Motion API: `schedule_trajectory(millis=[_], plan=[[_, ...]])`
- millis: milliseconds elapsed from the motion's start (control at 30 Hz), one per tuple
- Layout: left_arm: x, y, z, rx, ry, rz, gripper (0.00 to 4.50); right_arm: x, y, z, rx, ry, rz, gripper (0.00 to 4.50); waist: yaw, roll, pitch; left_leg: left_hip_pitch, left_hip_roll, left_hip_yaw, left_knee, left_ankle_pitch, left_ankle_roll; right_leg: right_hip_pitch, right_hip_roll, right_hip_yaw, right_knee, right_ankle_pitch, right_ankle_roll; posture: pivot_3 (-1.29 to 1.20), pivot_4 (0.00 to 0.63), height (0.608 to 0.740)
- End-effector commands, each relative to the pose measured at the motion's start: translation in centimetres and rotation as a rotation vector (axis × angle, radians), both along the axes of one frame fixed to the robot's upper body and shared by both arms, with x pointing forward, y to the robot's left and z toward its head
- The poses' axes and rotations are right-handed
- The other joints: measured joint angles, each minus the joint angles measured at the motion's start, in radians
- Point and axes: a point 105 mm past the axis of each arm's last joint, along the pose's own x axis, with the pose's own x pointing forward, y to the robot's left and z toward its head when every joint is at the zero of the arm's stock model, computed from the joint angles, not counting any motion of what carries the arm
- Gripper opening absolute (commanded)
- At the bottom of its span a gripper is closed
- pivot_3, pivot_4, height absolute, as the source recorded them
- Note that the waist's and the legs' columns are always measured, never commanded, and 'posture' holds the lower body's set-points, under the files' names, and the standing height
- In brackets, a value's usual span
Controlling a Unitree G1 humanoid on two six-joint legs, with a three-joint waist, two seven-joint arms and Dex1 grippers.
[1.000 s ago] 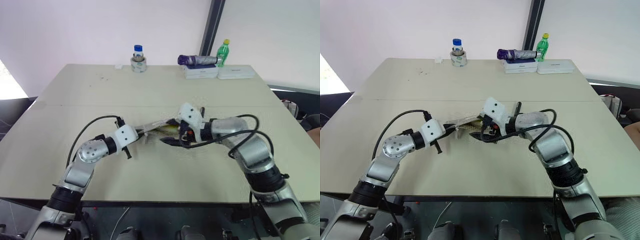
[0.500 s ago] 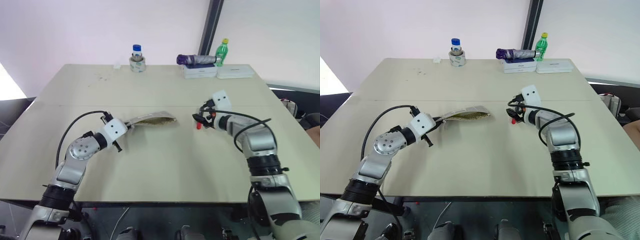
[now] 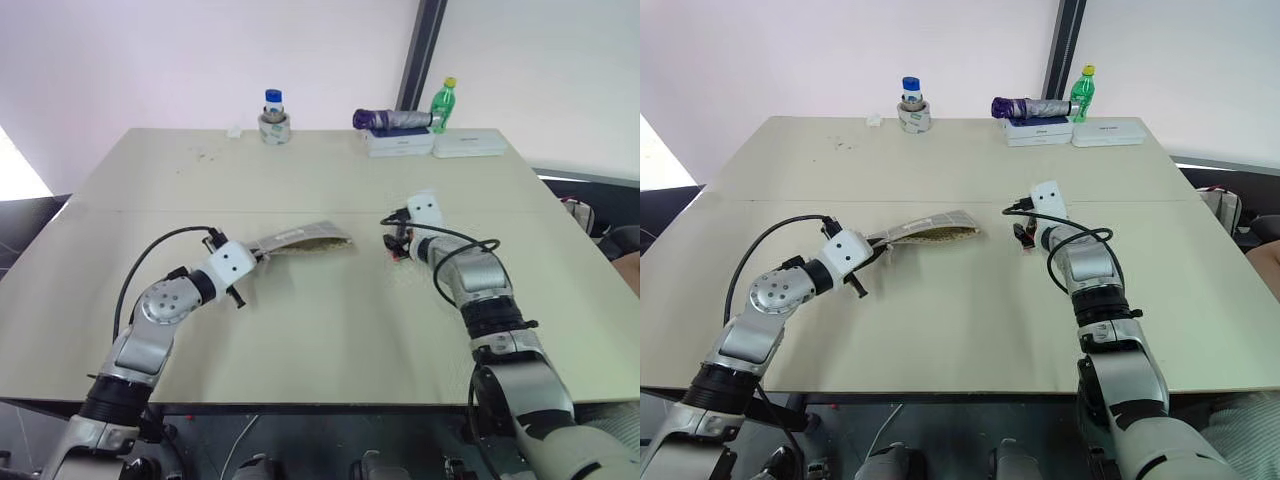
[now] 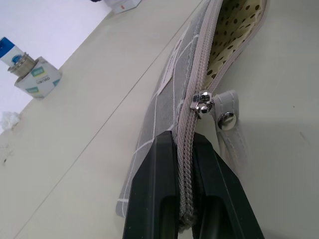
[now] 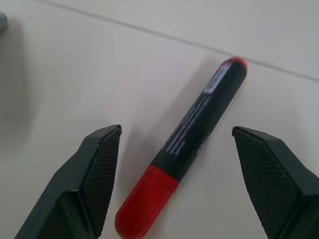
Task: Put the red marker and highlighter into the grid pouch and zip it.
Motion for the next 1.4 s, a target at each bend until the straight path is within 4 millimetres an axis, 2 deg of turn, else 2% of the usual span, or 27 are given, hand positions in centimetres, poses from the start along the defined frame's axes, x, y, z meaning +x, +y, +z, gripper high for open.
schedule_trajectory(millis=[33,67,133,200,333,500,567,633,700,733,800,900,1000,1200,1400], plan=[[-0.2,-0.2,1.5,-0.009,-0.059,-0.006,0.0,0.1,0.1,0.6,0.0,-0.034,-0.008,3.67,0.0,0.0,0.0,0.0,0.0,0.0,0.0,0.0,0.0,0.0,0.0,0.0,0.0,0.0,0.0,0.0,0.15,0.74],[-0.2,-0.2,1.5,-0.009,-0.06,-0.006,0.0,0.0,0.2,0.4,0.006,-0.03,-0.008,3.67,0.001,0.0,0.0,0.0,0.0,0.0,0.0,0.0,0.0,0.0,0.0,0.0,0.0,0.0,0.0,0.0,0.15,0.74],[-0.3,-0.3,1.5,-0.008,-0.061,-0.01,0.0,-0.2,0.3,0.1,0.025,-0.021,-0.009,3.15,0.001,0.0,0.0,0.0,0.0,0.0,0.0,0.0,0.0,0.0,0.0,0.0,0.0,0.0,0.0,0.0,0.15,0.74],[-0.3,-0.4,1.6,-0.008,-0.063,-0.015,0.0,-0.4,0.1,-0.1,0.016,-0.015,-0.015,2.37,0.002,0.0,0.0,0.0,0.0,0.0,0.0,0.0,0.0,0.0,0.0,0.0,0.0,0.0,0.0,0.0,0.15,0.74],[-0.2,-0.6,1.7,-0.008,-0.065,-0.021,0.0,-0.7,0.1,-0.3,-0.001,-0.011,-0.004,0.34,0.003,0.0,0.0,0.0,0.0,0.0,0.0,0.0,0.0,0.0,0.0,0.0,0.0,0.0,0.0,0.0,0.15,0.74],[-0.1,-0.9,1.8,-0.01,-0.066,-0.03,0.0,-0.6,-0.6,1.8,-0.037,-0.084,0.019,0.34,0.003,0.0,0.0,0.0,0.0,0.0,0.0,0.0,0.0,0.0,0.0,0.0,0.0,0.0,0.0,0.0,0.15,0.74],[-0.1,-0.8,1.7,-0.009,-0.065,-0.029,0.0,-0.6,-0.5,3.3,-0.024,-0.141,0.066,0.34,0.002,0.0,0.0,0.0,0.0,0.0,0.0,0.0,0.0,0.0,0.0,0.0,0.0,0.0,0.0,0.0,0.15,0.74],[-0.1,-0.8,1.7,-0.01,-0.063,-0.028,0.0,-1.4,0.8,5.5,-0.005,-0.221,0.216,0.34,0.003,0.0,0.0,0.0,0.0,0.0,0.0,0.0,0.0,0.0,0.0,0.0,0.0,0.0,0.0,0.0,0.15,0.74],[0.0,-0.7,1.7,-0.009,-0.064,-0.028,0.0,-3.3,2.5,7.8,-0.004,-0.3,0.434,0.34,0.003,0.0,0.0,0.0,0.0,0.0,0.0,0.0,0.0,0.0,0.0,0.0,0.0,0.0,0.0,0.0,0.15,0.74],[0.0,-0.7,1.7,-0.009,-0.064,-0.029,0.0,-4.4,3.2,8.3,-0.031,-0.318,0.528,0.34,0.004,0.0,0.0,0.0,0.0,0.0,0.0,0.0,0.0,0.0,0.0,0.0,0.0,0.0,0.0,0.0,0.15,0.74],[0.1,-0.8,1.8,-0.009,-0.066,-0.033,0.0,-6.4,4.1,8.2,-0.103,-0.305,0.687,0.34,0.005,0.0,0.0,0.0,0.0,0.0,0.0,0.0,0.0,0.0,0.0,0.0,-0.001,0.0,0.0,0.0,0.15,0.74],[0.3,-1.0,1.8,-0.01,-0.069,-0.04,0.0,-8.6,5.2,7.2,-0.183,-0.263,0.835,0.34,0.007,0.0,0.0,0.0,0.0,-0.001,0.0,0.0,0.0,0.001,0.0,0.0,-0.001,0.0,0.0,0.0,0.15,0.74],[0.4,-1.2,2.0,-0.01,-0.073,-0.048,0.0,-9.9,6.3,6.5,-0.192,-0.236,0.901,0.34,0.009,0.0,0.0,0.0,0.0,-0.001,0.001,0.0,0.0,0.001,0.0,0.0,-0.001,0.0,0.0,0.0,0.15,0.74],[0.3,-1.3,2.1,-0.008,-0.078,-0.055,0.0,-9.7,6.4,4.2,-0.307,-0.186,0.897,0.34,0.009,0.0,0.0,0.0,0.0,-0.001,0.001,0.0,0.0,0.001,0.0,0.0,-0.001,0.0,0.0,0.0,0.15,0.74],[0.2,-1.3,2.1,-0.002,-0.081,-0.061,0.0,-8.4,6.0,3.5,-0.372,-0.184,0.845,0.34,0.01,0.0,0.0,0.0,0.0,-0.001,0.001,0.0,0.0,0.001,0.0,0.0,-0.001,0.0,0.0,0.0,0.15,0.74]])
